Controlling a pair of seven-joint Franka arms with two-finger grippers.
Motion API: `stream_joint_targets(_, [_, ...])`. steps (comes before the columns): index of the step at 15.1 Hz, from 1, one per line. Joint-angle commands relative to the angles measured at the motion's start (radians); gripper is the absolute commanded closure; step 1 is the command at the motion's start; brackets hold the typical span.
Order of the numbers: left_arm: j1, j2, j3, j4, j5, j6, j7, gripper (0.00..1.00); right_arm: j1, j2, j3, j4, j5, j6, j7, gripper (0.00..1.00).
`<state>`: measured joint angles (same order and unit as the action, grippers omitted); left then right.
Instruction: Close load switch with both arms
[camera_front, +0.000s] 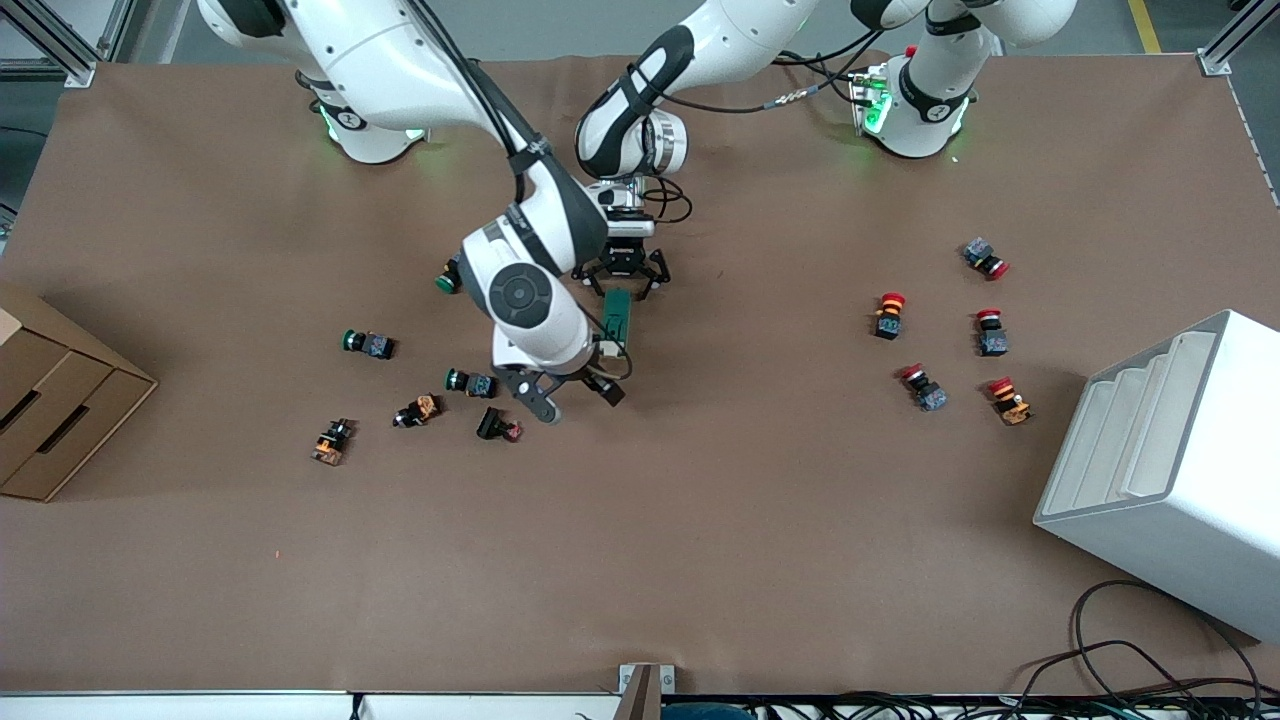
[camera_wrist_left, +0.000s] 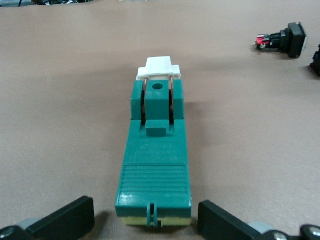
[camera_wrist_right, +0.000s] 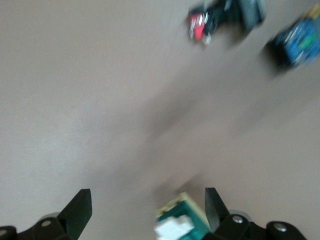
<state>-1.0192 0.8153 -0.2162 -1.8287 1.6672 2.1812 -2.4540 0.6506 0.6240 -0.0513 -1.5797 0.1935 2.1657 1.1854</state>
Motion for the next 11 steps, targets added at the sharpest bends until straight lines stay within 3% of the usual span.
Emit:
stream_joint_targets(1, [0.013, 0.028, 0.005, 0.019, -0.014, 0.015, 0.009, 0.00, -0.093, -0.111, 0.014, -0.034, -0.038, -0.142, -0.220, 0.00])
stream_joint_targets(4, [0.014, 0.021, 0.001, 0.038, -0.027, 0.014, 0.010, 0.00, -0.195, -0.187, 0.016, -0.040, -0.132, -0.291, -0.441, 0.00])
stream_joint_targets(7, [0.017, 0.012, 0.000, 0.066, -0.050, 0.012, 0.030, 0.00, -0.320, -0.250, 0.016, -0.040, -0.144, -0.389, -0.707, 0.00])
stream_joint_targets(11, [0.017, -0.015, -0.002, 0.144, -0.197, 0.012, 0.154, 0.00, -0.497, -0.328, 0.016, -0.033, -0.212, -0.481, -1.042, 0.00])
